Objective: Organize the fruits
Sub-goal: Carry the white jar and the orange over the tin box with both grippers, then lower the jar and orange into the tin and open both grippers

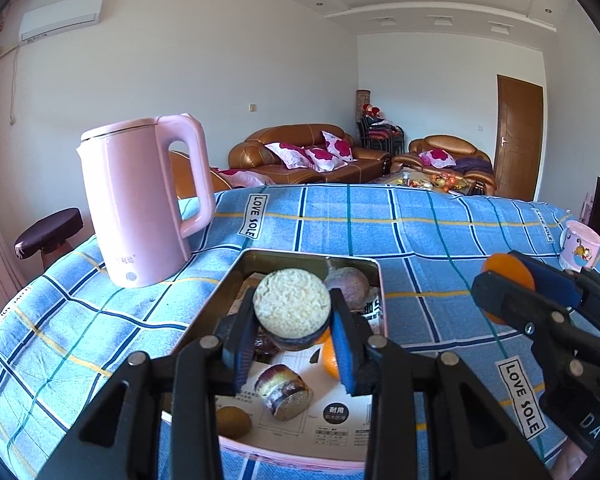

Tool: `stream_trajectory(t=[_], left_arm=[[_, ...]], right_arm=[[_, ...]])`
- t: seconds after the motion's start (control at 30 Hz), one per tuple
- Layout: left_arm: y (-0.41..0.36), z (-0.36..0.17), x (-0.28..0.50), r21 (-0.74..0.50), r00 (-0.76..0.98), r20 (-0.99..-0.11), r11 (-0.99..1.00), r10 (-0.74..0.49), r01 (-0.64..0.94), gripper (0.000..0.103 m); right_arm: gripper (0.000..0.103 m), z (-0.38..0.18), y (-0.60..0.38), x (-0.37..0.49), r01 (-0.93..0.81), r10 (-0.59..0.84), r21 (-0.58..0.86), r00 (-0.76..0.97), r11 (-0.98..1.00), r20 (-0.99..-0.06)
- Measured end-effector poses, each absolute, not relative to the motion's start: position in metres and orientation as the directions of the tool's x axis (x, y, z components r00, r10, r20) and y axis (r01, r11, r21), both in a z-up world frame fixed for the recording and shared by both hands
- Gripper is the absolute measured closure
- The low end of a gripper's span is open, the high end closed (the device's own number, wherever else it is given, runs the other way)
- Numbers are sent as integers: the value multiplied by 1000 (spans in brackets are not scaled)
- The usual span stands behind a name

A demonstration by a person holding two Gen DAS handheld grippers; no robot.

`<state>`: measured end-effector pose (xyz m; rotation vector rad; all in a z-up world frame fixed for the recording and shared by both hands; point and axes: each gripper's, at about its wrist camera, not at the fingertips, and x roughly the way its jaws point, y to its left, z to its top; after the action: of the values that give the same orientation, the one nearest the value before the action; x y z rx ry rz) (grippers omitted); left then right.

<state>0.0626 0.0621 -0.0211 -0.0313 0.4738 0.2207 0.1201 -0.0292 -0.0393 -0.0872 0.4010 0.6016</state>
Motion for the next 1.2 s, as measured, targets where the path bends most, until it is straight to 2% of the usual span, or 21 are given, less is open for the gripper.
stream_trajectory(t=[0.67, 1.2], left_arm=[[105, -29, 58, 37, 822, -491, 950, 289, -311, 67], [124, -46, 58, 48, 779, -546, 940, 309, -339, 67]], right_arm=[[67, -40, 11, 116, -629, 577, 8, 708, 777, -408], [67, -58, 40, 122, -667, 592, 7, 656, 745, -468]])
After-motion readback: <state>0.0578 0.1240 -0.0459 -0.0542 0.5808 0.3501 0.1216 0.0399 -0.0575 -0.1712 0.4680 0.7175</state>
